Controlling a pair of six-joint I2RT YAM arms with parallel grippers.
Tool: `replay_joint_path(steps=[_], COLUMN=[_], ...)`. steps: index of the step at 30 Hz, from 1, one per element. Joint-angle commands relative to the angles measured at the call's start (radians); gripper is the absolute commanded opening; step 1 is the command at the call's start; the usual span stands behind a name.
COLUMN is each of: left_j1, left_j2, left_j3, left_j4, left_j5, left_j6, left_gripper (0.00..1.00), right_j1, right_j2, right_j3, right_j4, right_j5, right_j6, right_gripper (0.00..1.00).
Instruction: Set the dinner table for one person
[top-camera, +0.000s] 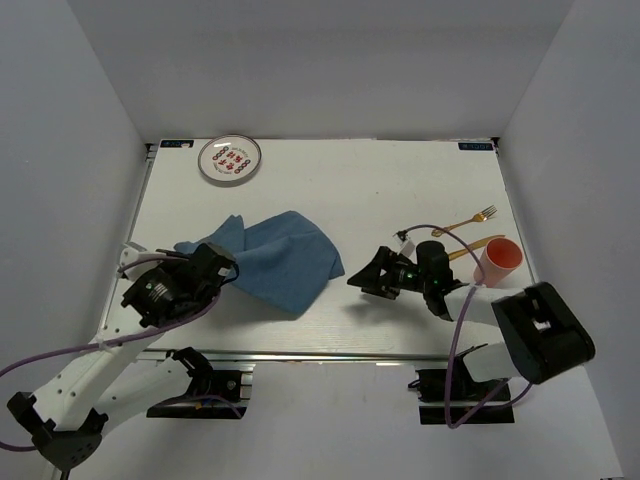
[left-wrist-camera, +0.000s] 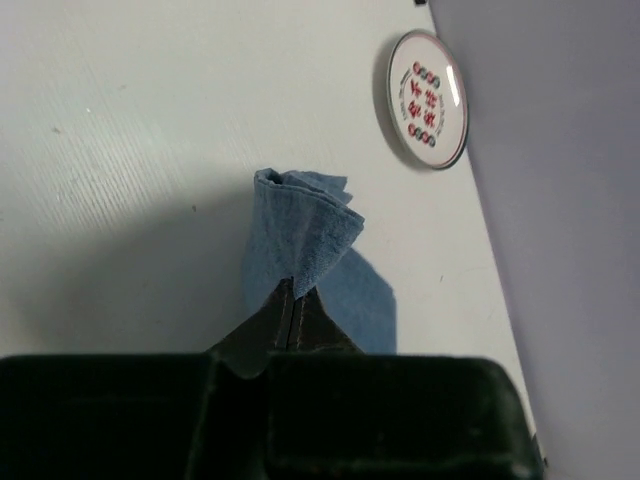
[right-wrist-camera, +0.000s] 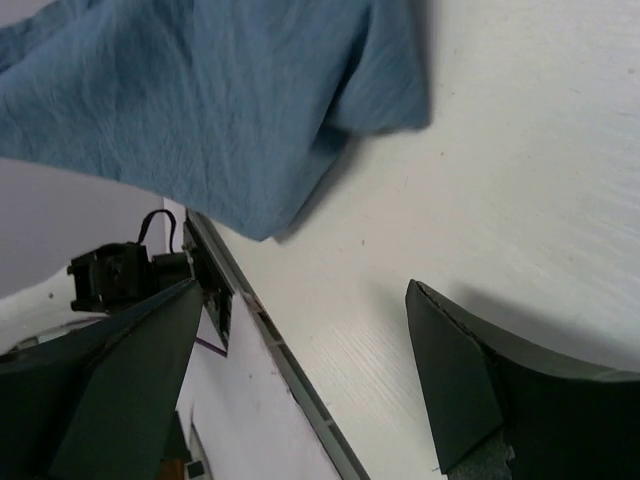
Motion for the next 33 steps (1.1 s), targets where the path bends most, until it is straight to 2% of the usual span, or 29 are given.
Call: replay_joint_path(steps=[1, 4, 7, 8, 12, 19, 22, 23, 25, 27, 28, 29, 30, 31, 33], left_j1=[0.005, 0.005, 0.005, 0.005, 0.005, -0.004, -0.004, -0.004, -0.004, -0.004, -0.004, -0.004, -0.004, -0.004, -0.004], left_j2=[-0.021, 0.017, 0.054, 0.061, 0.082, 0.064, 0.071, 0.076, 0.090, 0.100, 0.105, 0.107, 0.107, 0.107, 0.102], left_j3=[0.020, 0.060, 0.103, 0.115, 0.153, 0.124, 0.127, 0.130, 0.152, 0.173, 0.178, 0.184, 0.192, 0.193, 0.195], left_j4=[-0.129, -0.129, -0.129, -0.129, -0.129, -0.096, -0.082, -0.077, -0.050, 0.002, 0.091, 0.137, 0.232, 0.280, 0.401], left_j5=[-0.090, -0.096, -0.104, -0.104, -0.107, -0.096, -0.090, -0.088, -0.095, -0.095, -0.095, -0.087, -0.082, -0.073, -0.044], left_j6=[-0.082, -0.050, -0.036, -0.030, 0.001, 0.010, 0.025, 0.038, 0.064, 0.163, 0.214, 0.307, 0.353, 0.398, 0.505], left_gripper=[0.00, 0.00, 0.00, 0.00, 0.00, 0.00, 0.00, 0.00, 0.00, 0.00, 0.00, 0.00, 0.00, 0.00, 0.00], right_j1=[0.043, 0.072, 0.103, 0.111, 0.164, 0.244, 0.253, 0.253, 0.250, 0.247, 0.246, 0.241, 0.238, 0.236, 0.227], right_j2=[0.089, 0.204, 0.283, 0.305, 0.367, 0.445, 0.471, 0.458, 0.377, 0.292, 0.201, 0.157, 0.078, 0.045, 0.002], right_j3=[0.048, 0.106, 0.177, 0.214, 0.290, 0.429, 0.452, 0.446, 0.421, 0.423, 0.456, 0.485, 0.526, 0.633, 0.756], right_j4=[0.150, 0.194, 0.122, 0.049, -0.052, -0.282, -0.296, -0.294, -0.335, -0.403, -0.441, -0.548, -0.596, -0.657, -0.809], right_j5=[-0.013, 0.005, 0.086, 0.150, 0.212, 0.422, 0.425, 0.436, 0.473, 0.568, 0.594, 0.702, 0.747, 0.814, 0.855], right_j6=[0.102, 0.154, 0.148, 0.138, 0.108, 0.104, 0.108, 0.110, 0.108, 0.061, 0.035, -0.044, -0.098, -0.152, -0.307], right_gripper=[0.87, 0.85, 0.79, 0.78, 0.70, 0.64, 0.25, 0.00, 0.00, 0.00, 0.00, 0.00, 0.00, 0.00, 0.00])
